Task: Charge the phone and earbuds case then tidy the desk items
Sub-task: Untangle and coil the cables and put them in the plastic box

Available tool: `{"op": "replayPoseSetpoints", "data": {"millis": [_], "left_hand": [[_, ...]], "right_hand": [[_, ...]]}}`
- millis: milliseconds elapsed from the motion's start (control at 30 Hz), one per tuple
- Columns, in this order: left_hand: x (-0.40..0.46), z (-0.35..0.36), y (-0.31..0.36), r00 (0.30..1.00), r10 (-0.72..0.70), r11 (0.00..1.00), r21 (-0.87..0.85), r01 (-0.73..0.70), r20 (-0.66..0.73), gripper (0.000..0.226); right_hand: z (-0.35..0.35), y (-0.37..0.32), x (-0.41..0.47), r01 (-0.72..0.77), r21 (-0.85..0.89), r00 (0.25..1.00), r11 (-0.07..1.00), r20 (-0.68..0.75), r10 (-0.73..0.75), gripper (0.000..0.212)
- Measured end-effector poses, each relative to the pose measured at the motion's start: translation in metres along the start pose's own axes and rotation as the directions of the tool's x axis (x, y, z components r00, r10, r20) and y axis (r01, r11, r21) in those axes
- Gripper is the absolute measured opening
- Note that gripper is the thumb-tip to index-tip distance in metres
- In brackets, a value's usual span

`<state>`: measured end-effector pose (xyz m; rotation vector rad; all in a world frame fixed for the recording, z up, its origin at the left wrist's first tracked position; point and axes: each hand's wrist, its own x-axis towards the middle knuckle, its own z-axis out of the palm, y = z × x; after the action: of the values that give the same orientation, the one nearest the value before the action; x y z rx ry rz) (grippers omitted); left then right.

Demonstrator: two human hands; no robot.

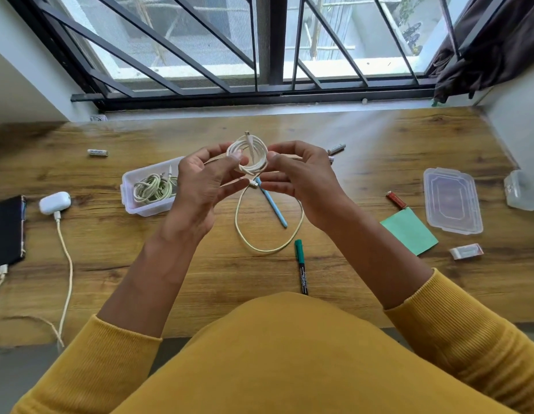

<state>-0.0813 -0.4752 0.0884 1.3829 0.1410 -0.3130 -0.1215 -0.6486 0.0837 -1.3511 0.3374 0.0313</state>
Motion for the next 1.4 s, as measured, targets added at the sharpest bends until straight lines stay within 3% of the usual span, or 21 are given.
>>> {"op": "replayPoseSetpoints", "data": {"millis": [133,300,667,767,967,1267,1400], "left_hand": [[-0.005,-0.014,-0.010,0.999,0.031,0.994,0.105,-0.033,0.023,0.032],[-0.011,-0.035,-0.017,0.997,0.074,0.984,0.157,-0.079,0.033,0.020],[0.001,-0.088,-0.018,0.939,0.298,0.852,0.492,-0.180,-0.172,0.019],[0.008,-0.104,-0.019,0.950,0.269,0.874,0.456,-0.170,-0.161,0.019],[0.028,-0.145,-0.014,0.979,0.062,0.978,0.209,-0.021,-0.193,0.017],[0.068,-0.191,-0.010,0.957,0.121,0.957,0.286,-0.042,-0.263,0.013],[0.078,-0.193,-0.018,0.956,0.131,0.942,0.332,-0.038,-0.264,0.009]], "right_hand": [[0.009,0.007,-0.001,-0.010,-0.104,0.999,0.995,0.030,0.013,0.028],[0.027,0.020,0.005,-0.037,-0.197,0.998,0.980,0.045,0.047,0.021],[0.088,0.042,0.020,-0.089,-0.077,0.991,0.993,0.098,0.096,0.023],[0.100,0.043,0.027,-0.096,-0.058,0.987,0.994,0.124,0.102,0.026],[0.124,0.042,0.051,-0.082,-0.130,0.973,0.988,0.203,0.107,0.024],[0.171,0.053,0.106,0.051,-0.390,0.993,0.919,0.116,-0.006,0.010],[0.171,0.062,0.125,0.128,-0.627,0.992,0.769,0.068,-0.109,0.015]]}}
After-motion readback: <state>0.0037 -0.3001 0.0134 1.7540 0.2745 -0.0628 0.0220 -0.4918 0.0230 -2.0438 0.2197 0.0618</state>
